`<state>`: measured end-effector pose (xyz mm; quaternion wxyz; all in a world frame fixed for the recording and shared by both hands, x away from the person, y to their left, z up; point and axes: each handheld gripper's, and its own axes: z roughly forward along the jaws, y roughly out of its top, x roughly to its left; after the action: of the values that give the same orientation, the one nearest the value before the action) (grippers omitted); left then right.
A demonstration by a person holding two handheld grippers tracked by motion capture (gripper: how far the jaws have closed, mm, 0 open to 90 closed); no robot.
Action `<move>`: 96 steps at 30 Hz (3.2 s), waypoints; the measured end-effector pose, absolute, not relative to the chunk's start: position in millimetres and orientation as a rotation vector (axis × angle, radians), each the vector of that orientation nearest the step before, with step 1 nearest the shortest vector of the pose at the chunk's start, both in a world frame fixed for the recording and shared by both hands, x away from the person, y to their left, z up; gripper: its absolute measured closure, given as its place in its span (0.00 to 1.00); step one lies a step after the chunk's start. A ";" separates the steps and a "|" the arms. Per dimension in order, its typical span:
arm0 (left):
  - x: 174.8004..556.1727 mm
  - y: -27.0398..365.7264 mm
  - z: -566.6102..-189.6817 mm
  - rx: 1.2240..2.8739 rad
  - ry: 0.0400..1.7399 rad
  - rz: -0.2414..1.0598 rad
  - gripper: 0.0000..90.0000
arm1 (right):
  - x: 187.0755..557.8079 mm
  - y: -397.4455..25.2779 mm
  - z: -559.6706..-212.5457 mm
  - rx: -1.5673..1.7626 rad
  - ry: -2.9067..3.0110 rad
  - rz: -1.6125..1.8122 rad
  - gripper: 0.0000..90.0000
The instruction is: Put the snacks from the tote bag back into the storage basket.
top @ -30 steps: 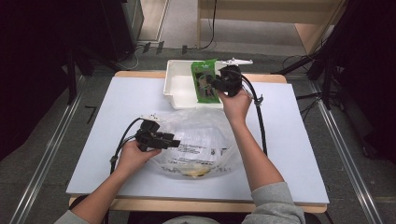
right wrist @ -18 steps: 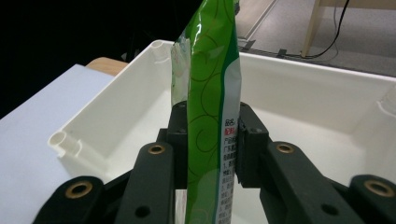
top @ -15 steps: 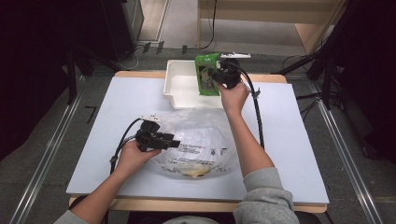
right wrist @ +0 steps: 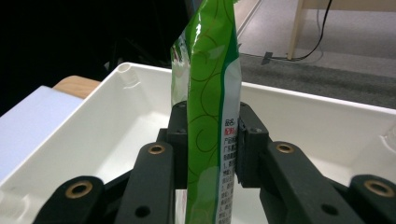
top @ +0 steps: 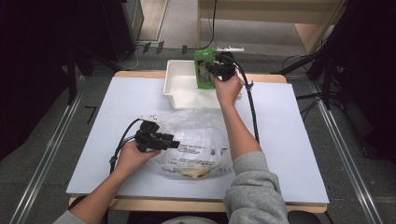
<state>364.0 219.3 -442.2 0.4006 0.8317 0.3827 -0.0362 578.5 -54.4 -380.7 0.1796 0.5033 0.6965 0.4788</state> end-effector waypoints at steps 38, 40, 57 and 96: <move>363.7 218.7 -444.7 2.105 0.967 -0.108 0.55 | 614.9 -40.4 -415.0 1.419 2.027 1.280 0.76; 363.7 218.9 -444.7 2.105 0.967 -0.109 0.55 | 616.6 -39.5 -418.9 1.427 2.041 1.261 0.76; 363.5 218.8 -444.9 2.105 0.967 -0.108 0.55 | 620.8 -40.7 -422.8 1.468 2.052 1.192 0.68; 362.7 218.3 -445.6 2.108 0.967 -0.113 0.55 | 638.6 -24.6 -425.2 1.473 2.025 1.082 0.39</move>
<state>362.7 218.3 -445.6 0.3983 0.8327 0.3820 -0.0448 638.6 -24.6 -425.2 0.2056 0.5285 0.7265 0.3881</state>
